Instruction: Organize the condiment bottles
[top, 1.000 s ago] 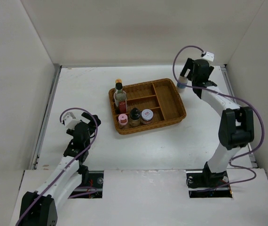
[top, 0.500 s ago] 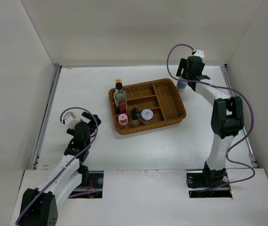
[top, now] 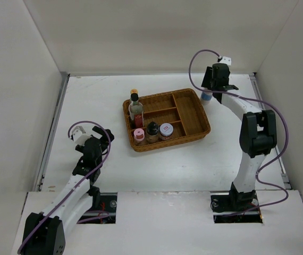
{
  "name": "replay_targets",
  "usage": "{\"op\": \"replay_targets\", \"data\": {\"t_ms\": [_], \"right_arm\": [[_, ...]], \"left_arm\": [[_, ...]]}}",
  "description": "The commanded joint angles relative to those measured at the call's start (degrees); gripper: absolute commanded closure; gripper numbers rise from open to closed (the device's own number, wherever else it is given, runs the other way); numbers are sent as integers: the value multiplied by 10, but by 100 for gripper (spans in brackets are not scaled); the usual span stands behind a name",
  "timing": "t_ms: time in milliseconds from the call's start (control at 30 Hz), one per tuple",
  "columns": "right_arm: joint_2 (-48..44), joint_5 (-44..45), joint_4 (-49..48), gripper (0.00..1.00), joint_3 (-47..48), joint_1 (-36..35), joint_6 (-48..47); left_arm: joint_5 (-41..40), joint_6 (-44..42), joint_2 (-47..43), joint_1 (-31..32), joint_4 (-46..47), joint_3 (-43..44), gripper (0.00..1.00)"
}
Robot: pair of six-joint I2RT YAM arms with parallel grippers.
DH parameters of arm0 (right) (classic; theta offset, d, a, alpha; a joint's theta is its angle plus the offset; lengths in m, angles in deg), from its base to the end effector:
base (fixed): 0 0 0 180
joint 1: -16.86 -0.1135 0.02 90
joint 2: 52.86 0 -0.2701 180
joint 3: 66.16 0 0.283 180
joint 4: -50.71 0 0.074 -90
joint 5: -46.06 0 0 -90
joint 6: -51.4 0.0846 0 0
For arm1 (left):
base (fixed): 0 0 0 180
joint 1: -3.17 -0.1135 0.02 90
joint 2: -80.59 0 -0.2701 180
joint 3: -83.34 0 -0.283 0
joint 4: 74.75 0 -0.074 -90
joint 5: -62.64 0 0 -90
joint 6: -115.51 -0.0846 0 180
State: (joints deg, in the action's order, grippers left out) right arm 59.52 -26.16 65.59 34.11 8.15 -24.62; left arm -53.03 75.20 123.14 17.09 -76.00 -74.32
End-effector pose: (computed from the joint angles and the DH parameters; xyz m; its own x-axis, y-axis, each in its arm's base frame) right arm 0.5350 0.0558 0.2337 -0.4052 0.1707 -0.8982 0.2294 0.9700 0.0808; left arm 0.2286 -0.0189 0.1434 -0.0967 -0.6841 -0.7229 -0.3837 0.6958 -0.6072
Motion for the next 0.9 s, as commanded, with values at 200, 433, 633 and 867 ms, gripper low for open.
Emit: {"op": "replay_targets", "data": {"t_ms": [200,433,633,867], "right_arm": [[-185,37,-72,44,-78,-9,11],[-304,46,-82,43,-180,-62,13],[-356,66,-94,42,-273,-138,25],[-357,67,-108,42,-349,-191,49]], "left_arm": [[2,-4,-4,-2,29,-4,0],[2,-4,0,1,29,-3,0],[2,-4,-14,2,23,-4,0],[2,-4,-20,0,17,-4,0]]}}
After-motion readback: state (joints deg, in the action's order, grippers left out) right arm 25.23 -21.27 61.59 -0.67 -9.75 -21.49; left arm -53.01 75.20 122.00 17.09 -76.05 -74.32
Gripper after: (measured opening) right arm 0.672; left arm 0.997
